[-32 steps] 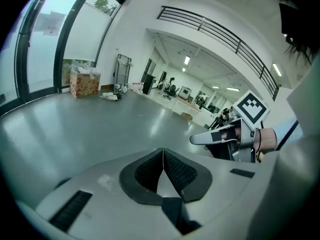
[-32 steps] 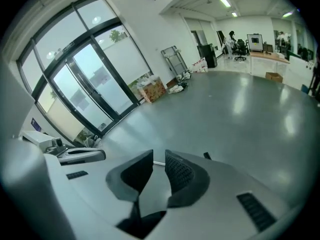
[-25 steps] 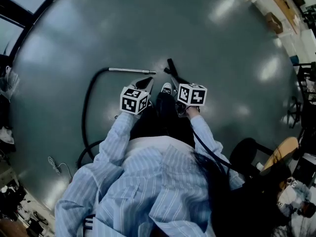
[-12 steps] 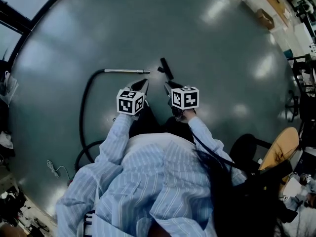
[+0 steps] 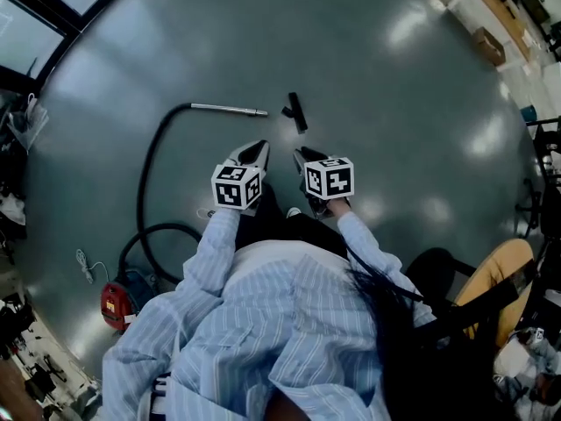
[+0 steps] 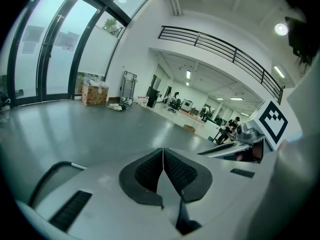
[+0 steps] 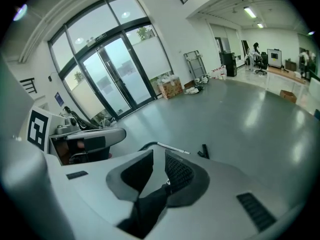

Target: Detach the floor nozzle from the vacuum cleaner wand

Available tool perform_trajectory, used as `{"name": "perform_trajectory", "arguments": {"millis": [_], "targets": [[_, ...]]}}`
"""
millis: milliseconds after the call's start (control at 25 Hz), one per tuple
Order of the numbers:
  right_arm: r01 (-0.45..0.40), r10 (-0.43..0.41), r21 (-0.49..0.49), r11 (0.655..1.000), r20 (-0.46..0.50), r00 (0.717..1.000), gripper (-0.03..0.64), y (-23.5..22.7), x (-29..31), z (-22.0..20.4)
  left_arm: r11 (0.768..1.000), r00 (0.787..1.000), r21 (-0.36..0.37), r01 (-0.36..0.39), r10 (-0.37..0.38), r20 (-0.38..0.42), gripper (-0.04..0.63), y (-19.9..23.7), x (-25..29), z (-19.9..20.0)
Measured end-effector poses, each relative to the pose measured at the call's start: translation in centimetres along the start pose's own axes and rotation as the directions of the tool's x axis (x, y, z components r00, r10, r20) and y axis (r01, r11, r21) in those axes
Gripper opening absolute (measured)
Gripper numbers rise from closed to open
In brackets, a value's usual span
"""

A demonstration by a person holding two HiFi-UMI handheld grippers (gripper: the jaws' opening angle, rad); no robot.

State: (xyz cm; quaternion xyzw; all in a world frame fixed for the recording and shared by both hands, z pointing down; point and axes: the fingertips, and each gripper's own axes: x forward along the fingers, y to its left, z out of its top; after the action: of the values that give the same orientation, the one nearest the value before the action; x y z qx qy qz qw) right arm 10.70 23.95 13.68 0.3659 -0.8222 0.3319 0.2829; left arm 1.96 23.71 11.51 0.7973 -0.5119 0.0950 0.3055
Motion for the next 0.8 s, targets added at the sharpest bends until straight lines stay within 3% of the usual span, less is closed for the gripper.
{"name": "perform_trajectory", "arguments": {"millis": [240, 800], "targets": [[-0.032, 0.031, -0.073, 0.997, -0.007, 0.999, 0.078, -0.5, -4.0, -3.5, 0.998, 0.998, 0.006, -0.061, 0.061, 0.003, 0.011, -5.2, -2.7, -3.5], [-0.096, 0.098, 0.043, 0.994, -0.045, 0.994, 0.078, 0.5, -6.0, -10.3, 0.993, 0.993, -0.052, -0.102, 0.099, -0.063, 0.011, -8.6, -8.7, -10.4]]}}
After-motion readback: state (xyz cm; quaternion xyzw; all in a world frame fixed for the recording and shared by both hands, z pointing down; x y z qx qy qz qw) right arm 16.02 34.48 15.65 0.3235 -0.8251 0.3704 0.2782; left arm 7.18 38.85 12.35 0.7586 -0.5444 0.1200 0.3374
